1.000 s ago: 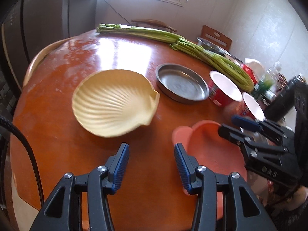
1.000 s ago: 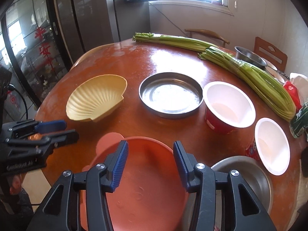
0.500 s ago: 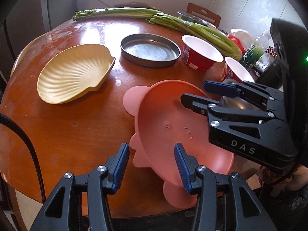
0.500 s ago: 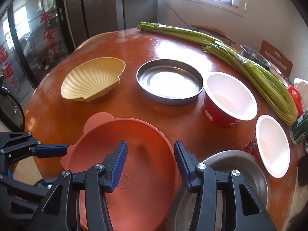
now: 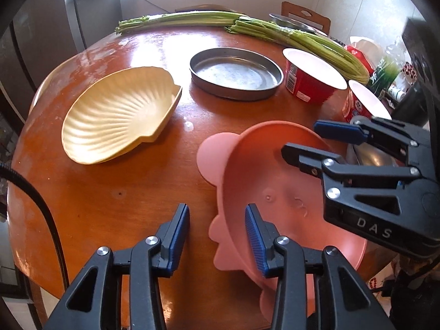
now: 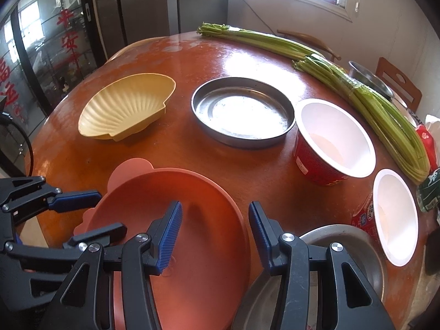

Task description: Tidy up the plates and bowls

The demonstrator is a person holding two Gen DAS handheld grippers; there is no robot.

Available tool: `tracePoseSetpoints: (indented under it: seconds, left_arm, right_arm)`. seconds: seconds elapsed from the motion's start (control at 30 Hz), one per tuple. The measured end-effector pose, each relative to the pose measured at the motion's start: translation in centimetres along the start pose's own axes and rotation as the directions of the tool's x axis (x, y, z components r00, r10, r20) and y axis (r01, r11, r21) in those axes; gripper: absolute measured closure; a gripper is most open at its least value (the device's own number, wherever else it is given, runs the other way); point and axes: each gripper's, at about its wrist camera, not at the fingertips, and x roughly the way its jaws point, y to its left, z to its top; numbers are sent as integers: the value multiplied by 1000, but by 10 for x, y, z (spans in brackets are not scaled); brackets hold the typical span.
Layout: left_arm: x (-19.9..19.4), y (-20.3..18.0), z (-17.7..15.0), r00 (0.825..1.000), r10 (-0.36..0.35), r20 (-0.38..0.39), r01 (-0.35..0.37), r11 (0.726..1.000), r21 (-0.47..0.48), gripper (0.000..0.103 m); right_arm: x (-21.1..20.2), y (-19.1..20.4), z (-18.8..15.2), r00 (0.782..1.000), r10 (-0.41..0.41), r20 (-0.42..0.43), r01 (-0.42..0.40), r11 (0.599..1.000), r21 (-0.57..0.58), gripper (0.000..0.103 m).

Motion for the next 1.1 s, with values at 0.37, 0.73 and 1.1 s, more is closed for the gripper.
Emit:
tracePoseSetpoints:
  seconds: [0.37,0.73,1.1]
  left_arm:
    - [7,29,21,1000,14,21,-12,998,-63,60]
    - [13,58,38,998,-19,59,27,991,-129,61]
    - [-28,80,-4,998,-15,65,28,981,-193,60]
  right_arm:
    - [9,8,7,999,30,-16,-30,1000,-3,51]
    - [20,19,8,996,78,-41,-78,997,7,51]
    - [24,25,4,993,107,-47,-106,994,11,51]
